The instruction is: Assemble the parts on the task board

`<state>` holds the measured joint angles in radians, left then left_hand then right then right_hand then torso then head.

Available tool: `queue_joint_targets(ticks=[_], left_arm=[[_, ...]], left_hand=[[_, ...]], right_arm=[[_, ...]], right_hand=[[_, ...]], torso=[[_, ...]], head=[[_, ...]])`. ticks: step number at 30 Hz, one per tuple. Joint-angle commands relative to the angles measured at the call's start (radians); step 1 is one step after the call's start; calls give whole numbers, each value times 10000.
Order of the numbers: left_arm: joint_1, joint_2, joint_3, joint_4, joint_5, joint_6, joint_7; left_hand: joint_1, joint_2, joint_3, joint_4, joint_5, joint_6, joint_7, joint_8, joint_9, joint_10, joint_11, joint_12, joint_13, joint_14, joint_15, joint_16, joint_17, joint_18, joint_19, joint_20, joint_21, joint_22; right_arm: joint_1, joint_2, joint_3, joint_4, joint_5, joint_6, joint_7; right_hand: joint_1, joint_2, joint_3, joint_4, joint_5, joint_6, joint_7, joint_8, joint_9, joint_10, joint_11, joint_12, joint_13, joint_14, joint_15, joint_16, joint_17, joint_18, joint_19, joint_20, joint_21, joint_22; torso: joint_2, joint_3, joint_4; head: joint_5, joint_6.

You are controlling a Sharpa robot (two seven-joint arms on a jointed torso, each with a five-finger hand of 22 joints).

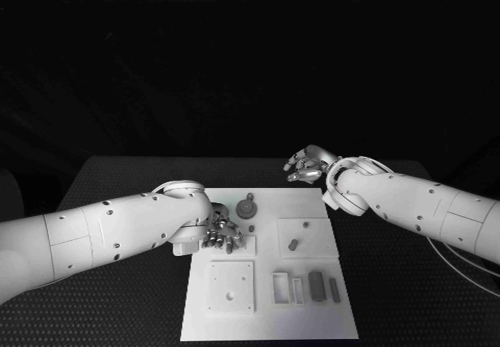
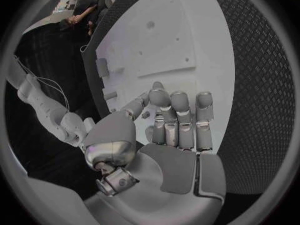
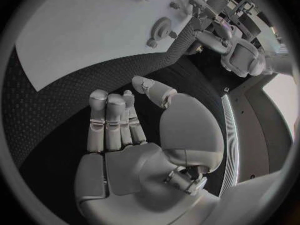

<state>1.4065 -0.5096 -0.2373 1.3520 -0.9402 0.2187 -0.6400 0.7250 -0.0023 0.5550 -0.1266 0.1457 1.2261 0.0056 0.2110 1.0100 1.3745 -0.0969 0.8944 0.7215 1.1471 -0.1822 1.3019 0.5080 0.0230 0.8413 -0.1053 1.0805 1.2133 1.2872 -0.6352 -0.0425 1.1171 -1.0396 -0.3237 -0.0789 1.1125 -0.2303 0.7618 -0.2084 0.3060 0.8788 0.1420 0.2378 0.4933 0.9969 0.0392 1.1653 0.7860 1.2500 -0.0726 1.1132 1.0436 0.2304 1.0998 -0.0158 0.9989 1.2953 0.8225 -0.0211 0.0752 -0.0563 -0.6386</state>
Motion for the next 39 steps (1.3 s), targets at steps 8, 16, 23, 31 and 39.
queue_joint_targets(ticks=[8,16,23,31,39], left_arm=[[-40,-86,-18,-54,-144,-108,-131],[-40,-166,-15,-55,-158,-288,-33],[-34,-284,-8,16,-18,-542,80],[71,-545,40,115,421,-664,127],[196,-748,167,-144,625,-1005,261]], left_hand=[[-210,-788,-160,406,-706,3,-16,-123,56,-20,-70,1,-17,-22,51,81,-90,155,-112,-1609,79,-103],[-299,-1101,-240,599,-911,6,-20,-151,84,-33,-75,6,-20,-38,37,100,-128,170,-133,-1620,103,-153],[-533,-1537,-361,857,-978,-60,-6,-202,97,-83,-67,-11,-23,-84,42,105,-152,171,-155,-1614,107,-195],[-690,-1657,-724,986,-969,-826,230,-691,-102,-317,142,-32,17,-324,79,103,-182,194,-366,-1589,64,-257],[-489,-1614,-680,975,-966,-1204,352,-935,-275,-347,253,-13,36,-359,120,131,-189,203,-400,-1578,90,-271]], right_arm=[[-5,-11,3,-3,-45,120,93],[-16,-17,3,-18,-45,98,106],[-29,-21,3,-33,-45,101,108],[-35,-31,3,-77,-45,106,107],[-47,-42,3,-77,-41,105,110]], right_hand=[[-29,75,62,-10,61,-37,92,30,-14,-27,-17,43,-18,-93,6,45,-14,313,57,-41,-41,18],[-35,78,61,-6,58,-36,92,30,-14,-28,-17,45,-23,-94,6,45,-15,313,57,-40,-42,19],[-36,82,61,-5,59,-36,93,30,-14,-28,-17,47,-25,-94,6,46,-16,314,57,-40,-43,19],[-40,82,60,-4,61,-37,93,31,-15,-27,-17,50,-28,-94,6,47,-18,313,58,-40,-43,20],[-43,80,58,-3,64,-37,93,31,-15,-27,-17,52,-30,-93,6,48,-18,313,59,-40,-43,21]], torso=[[-3,-4,-6],[0,3,0],[-4,1,0],[-10,8,9],[-10,8,1]], head=[[-19,9],[-20,17],[-36,51],[-25,98],[-7,225]])
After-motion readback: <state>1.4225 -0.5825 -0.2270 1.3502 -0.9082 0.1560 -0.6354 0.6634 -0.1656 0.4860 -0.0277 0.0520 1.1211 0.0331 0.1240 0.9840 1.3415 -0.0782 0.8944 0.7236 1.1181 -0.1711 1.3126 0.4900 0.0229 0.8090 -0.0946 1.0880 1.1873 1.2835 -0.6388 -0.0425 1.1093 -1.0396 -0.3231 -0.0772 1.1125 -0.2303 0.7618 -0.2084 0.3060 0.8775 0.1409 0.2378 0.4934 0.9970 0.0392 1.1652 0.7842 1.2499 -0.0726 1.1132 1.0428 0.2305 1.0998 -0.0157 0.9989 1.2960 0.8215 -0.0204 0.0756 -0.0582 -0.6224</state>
